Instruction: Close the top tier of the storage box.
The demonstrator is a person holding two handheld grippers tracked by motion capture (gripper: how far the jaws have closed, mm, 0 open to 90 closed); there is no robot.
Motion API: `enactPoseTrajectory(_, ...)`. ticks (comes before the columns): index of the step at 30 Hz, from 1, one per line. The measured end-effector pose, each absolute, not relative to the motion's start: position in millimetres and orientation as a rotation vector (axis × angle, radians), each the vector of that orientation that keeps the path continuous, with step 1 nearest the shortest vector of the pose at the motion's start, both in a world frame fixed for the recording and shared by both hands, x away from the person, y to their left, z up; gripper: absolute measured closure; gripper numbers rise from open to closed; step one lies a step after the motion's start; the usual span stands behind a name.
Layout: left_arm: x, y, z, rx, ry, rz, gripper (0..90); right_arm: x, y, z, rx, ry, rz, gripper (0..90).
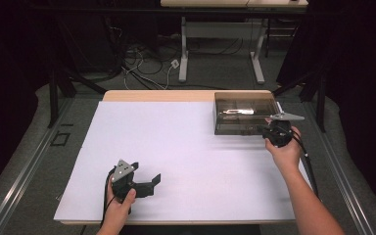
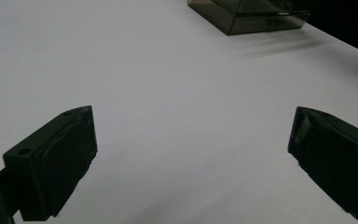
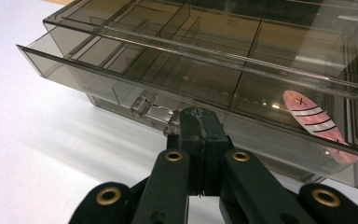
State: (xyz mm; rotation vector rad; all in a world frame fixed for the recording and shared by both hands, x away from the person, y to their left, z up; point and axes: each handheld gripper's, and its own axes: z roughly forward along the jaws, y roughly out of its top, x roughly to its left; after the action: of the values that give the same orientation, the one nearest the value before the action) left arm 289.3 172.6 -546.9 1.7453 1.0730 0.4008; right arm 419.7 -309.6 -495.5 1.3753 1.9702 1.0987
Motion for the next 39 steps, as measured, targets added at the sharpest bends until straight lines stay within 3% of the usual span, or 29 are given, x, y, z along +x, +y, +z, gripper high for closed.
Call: enactPoseTrajectory(39,287.9,176.7,-548.3,1.744,1.088,0.397,1.2,442.6,-308.6,-502.7,1.411,1.897,1.075,90.0)
